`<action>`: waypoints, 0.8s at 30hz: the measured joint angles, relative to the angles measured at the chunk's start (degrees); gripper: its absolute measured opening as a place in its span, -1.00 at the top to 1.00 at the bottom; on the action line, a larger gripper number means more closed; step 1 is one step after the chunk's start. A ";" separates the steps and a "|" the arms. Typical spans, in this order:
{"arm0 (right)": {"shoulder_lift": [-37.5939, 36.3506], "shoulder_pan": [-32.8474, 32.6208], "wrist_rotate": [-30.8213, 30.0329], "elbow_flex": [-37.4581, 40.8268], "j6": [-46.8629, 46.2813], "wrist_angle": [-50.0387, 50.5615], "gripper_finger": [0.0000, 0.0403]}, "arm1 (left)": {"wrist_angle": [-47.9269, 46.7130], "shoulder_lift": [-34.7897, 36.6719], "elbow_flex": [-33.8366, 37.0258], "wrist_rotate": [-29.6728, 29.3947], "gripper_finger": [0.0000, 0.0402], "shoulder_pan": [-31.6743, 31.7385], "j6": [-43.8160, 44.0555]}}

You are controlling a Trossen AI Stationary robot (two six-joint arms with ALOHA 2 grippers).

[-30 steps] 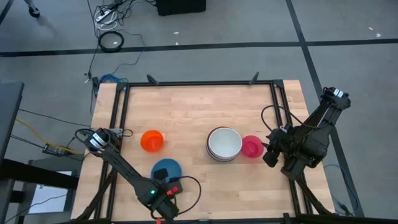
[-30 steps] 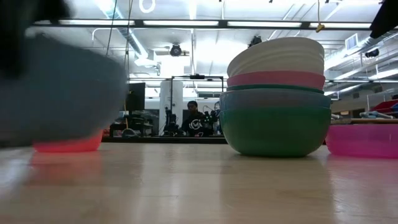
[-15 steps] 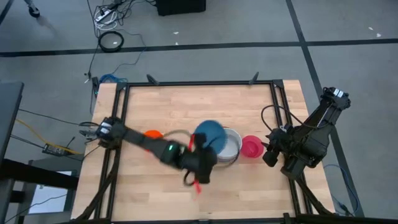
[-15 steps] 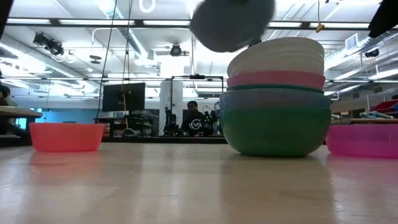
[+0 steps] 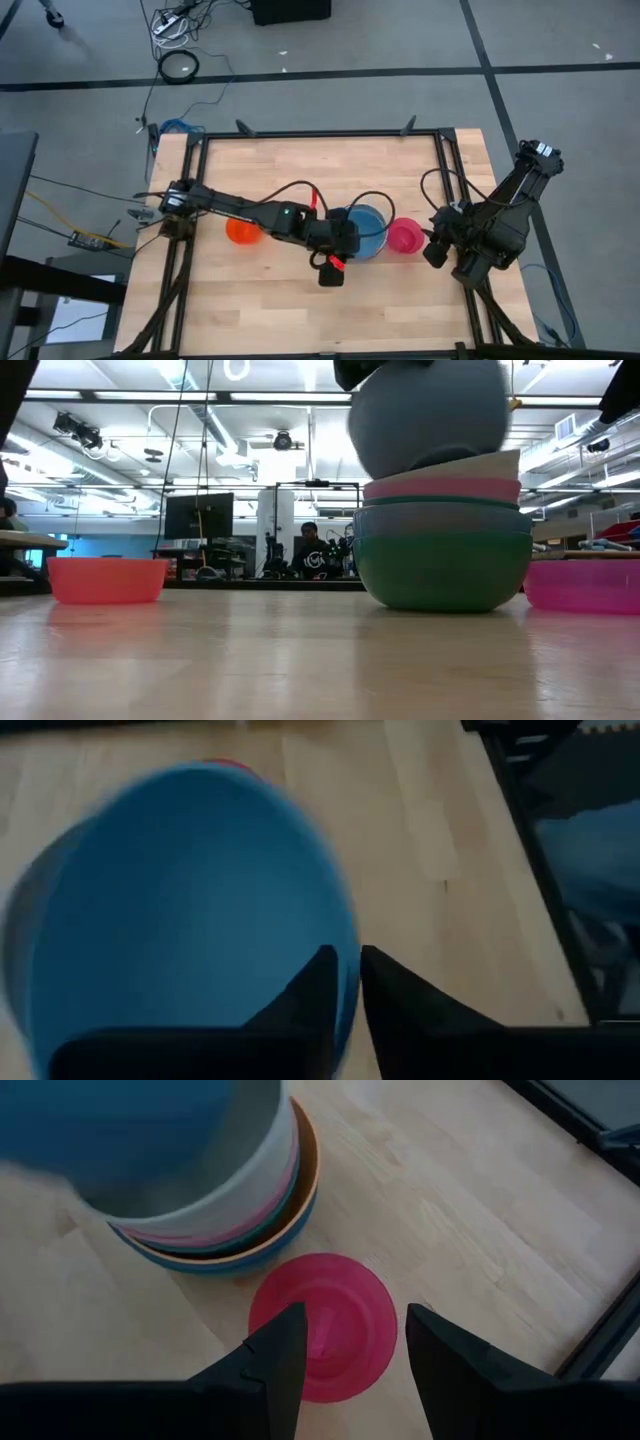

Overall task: Nest bowls inside each other
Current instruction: Stack the blue bowl on top of the white bowl, then stack the pink bowl on top of the blue bowl

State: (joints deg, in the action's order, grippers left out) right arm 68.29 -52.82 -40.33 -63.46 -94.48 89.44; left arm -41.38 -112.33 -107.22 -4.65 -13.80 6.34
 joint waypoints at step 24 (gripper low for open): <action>0.00 -0.04 1.07 0.00 -0.48 -1.07 0.22 | 3.04 -3.25 0.68 -0.24 0.59 1.03 4.42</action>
State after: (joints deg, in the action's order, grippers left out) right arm 68.29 -52.86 -39.27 -63.46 -94.96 88.37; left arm -38.34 -115.58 -106.54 -4.89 -12.77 10.76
